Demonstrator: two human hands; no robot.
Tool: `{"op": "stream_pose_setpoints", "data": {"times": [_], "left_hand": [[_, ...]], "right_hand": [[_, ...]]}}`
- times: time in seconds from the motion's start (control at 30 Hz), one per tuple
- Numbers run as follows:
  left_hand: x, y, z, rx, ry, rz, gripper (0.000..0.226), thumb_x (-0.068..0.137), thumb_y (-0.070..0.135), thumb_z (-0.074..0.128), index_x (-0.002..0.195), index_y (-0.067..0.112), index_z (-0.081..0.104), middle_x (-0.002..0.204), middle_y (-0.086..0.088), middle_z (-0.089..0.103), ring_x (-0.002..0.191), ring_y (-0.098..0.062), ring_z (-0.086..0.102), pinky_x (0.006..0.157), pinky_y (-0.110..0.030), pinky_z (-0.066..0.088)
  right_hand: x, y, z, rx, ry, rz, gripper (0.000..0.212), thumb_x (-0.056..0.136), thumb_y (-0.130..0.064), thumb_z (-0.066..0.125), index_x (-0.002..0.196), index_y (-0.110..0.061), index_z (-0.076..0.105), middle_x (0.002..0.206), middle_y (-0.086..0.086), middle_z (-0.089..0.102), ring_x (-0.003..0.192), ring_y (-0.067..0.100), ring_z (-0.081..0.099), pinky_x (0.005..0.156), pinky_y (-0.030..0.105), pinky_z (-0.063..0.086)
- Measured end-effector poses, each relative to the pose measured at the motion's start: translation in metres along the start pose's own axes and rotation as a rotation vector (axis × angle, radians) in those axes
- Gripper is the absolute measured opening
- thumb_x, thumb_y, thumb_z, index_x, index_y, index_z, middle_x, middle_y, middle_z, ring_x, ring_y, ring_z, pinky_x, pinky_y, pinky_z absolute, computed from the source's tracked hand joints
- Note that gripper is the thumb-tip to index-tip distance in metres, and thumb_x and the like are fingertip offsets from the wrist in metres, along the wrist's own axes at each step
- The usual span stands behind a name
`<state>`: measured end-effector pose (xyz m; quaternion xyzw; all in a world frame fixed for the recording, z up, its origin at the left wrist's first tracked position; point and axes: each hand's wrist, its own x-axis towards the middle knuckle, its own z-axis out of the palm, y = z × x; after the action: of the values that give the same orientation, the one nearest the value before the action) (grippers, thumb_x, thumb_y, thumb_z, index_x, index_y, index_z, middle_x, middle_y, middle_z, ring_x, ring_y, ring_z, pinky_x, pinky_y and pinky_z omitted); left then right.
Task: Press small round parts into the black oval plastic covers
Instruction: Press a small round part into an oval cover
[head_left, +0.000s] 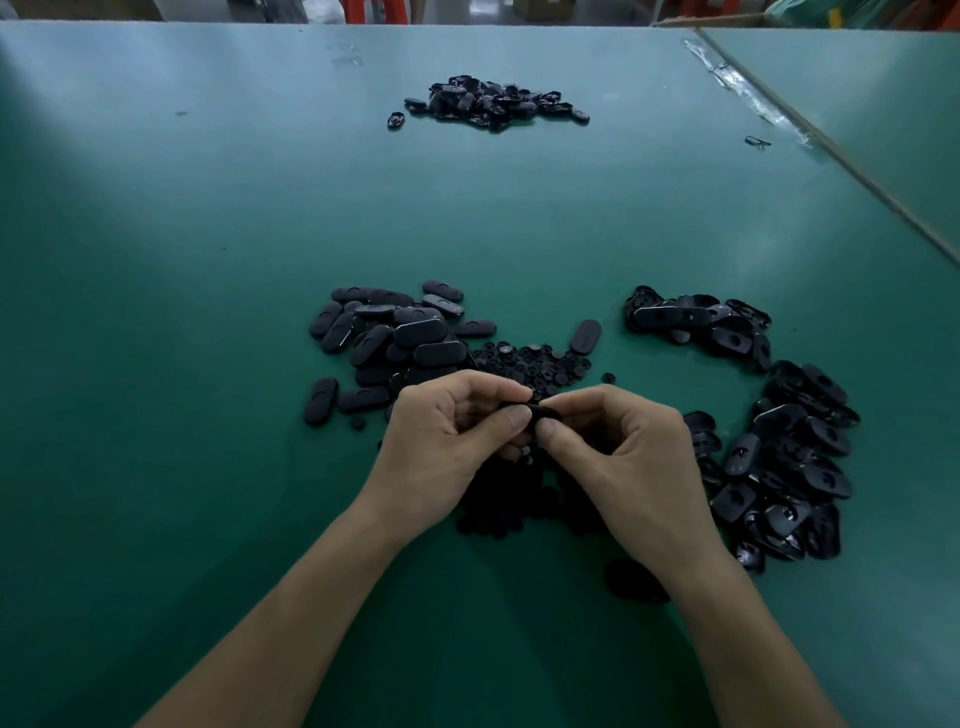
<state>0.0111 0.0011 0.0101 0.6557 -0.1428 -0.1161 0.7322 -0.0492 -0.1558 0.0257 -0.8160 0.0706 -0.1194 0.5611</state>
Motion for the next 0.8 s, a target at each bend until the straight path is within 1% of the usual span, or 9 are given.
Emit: {"op": "stream_pose_setpoints", "data": {"times": [0.1, 0.2, 0.27, 0.37, 0.47, 0.57, 0.63, 0.73, 0.8], "left_hand": [[-0.0007, 0.0002, -0.0001, 0.003, -0.021, 0.014, 0.013, 0.077, 0.017, 0.075, 0.09, 0.021, 0.075, 0.079, -0.006, 0.076, 0.07, -0.018, 0.072, 0.065, -0.021, 0.057], [-0.0008, -0.0005, -0.0002, 0.008, -0.045, 0.028, 0.016, 0.076, 0.019, 0.075, 0.091, 0.022, 0.075, 0.08, -0.004, 0.076, 0.071, -0.016, 0.073, 0.067, -0.022, 0.058], [-0.0003, -0.0013, 0.0001, 0.002, -0.044, 0.032, 0.016, 0.075, 0.018, 0.075, 0.091, 0.022, 0.075, 0.078, -0.002, 0.075, 0.071, -0.014, 0.072, 0.067, -0.022, 0.058], [0.0006, -0.0027, 0.0, 0.019, -0.04, 0.03, 0.017, 0.078, 0.012, 0.075, 0.091, 0.022, 0.075, 0.077, -0.001, 0.075, 0.07, -0.013, 0.072, 0.067, -0.022, 0.058], [0.0006, -0.0027, -0.0004, 0.041, -0.025, 0.04, 0.022, 0.082, 0.002, 0.075, 0.091, 0.022, 0.075, 0.077, -0.004, 0.076, 0.068, -0.016, 0.073, 0.066, -0.023, 0.059], [-0.0005, -0.0012, -0.0007, 0.041, 0.021, 0.061, 0.025, 0.08, -0.001, 0.077, 0.088, 0.023, 0.076, 0.076, -0.007, 0.076, 0.065, -0.02, 0.073, 0.064, -0.023, 0.059], [-0.0015, 0.0007, 0.0, 0.013, 0.042, 0.067, 0.022, 0.078, 0.003, 0.079, 0.085, 0.024, 0.077, 0.075, -0.008, 0.076, 0.065, -0.021, 0.073, 0.064, -0.024, 0.059], [-0.002, 0.003, 0.0009, -0.033, 0.022, 0.059, 0.017, 0.074, 0.012, 0.079, 0.085, 0.024, 0.078, 0.076, -0.006, 0.076, 0.067, -0.018, 0.073, 0.064, -0.024, 0.06], [-0.0014, 0.0029, 0.0005, -0.03, 0.006, 0.06, 0.02, 0.076, 0.007, 0.079, 0.086, 0.024, 0.077, 0.075, -0.003, 0.076, 0.067, -0.016, 0.073, 0.064, -0.023, 0.06]], "right_hand": [[-0.0003, -0.0017, -0.0008, 0.0, -0.002, -0.004, 0.011, 0.084, -0.013, 0.077, 0.087, -0.024, 0.074, 0.075, -0.011, 0.074, 0.069, 0.009, 0.071, 0.066, 0.033, 0.06], [-0.0003, -0.0046, 0.0007, 0.005, 0.011, -0.025, 0.014, 0.083, -0.009, 0.077, 0.083, -0.023, 0.073, 0.072, -0.013, 0.073, 0.065, 0.005, 0.07, 0.06, 0.02, 0.056], [0.0, -0.0058, 0.0026, -0.013, 0.03, -0.023, 0.015, 0.082, -0.008, 0.077, 0.08, -0.022, 0.073, 0.07, -0.013, 0.073, 0.062, 0.004, 0.069, 0.058, 0.017, 0.053], [0.0013, -0.0058, 0.0037, -0.033, 0.049, 0.003, 0.012, 0.081, -0.009, 0.077, 0.078, -0.02, 0.073, 0.067, -0.01, 0.073, 0.06, 0.007, 0.069, 0.056, 0.025, 0.056], [0.0018, -0.0065, 0.0029, -0.024, 0.047, 0.009, 0.011, 0.081, -0.009, 0.077, 0.079, -0.02, 0.074, 0.068, -0.009, 0.073, 0.062, 0.01, 0.07, 0.06, 0.034, 0.059], [0.0023, -0.0086, 0.0014, -0.001, 0.022, -0.003, 0.014, 0.082, -0.009, 0.077, 0.081, -0.022, 0.075, 0.071, -0.01, 0.074, 0.065, 0.009, 0.072, 0.064, 0.035, 0.06], [0.0031, -0.0086, -0.0006, 0.01, 0.001, -0.005, 0.013, 0.083, -0.009, 0.077, 0.084, -0.021, 0.076, 0.073, -0.009, 0.075, 0.067, 0.01, 0.072, 0.066, 0.036, 0.061], [0.0045, -0.0078, -0.0025, 0.03, -0.011, -0.001, 0.011, 0.083, -0.009, 0.077, 0.086, -0.02, 0.076, 0.074, -0.007, 0.076, 0.069, 0.012, 0.073, 0.067, 0.036, 0.061], [0.005, -0.0068, -0.0029, 0.037, -0.019, -0.002, 0.012, 0.083, -0.009, 0.077, 0.087, -0.02, 0.076, 0.075, -0.007, 0.076, 0.07, 0.011, 0.073, 0.067, 0.034, 0.061]]}}
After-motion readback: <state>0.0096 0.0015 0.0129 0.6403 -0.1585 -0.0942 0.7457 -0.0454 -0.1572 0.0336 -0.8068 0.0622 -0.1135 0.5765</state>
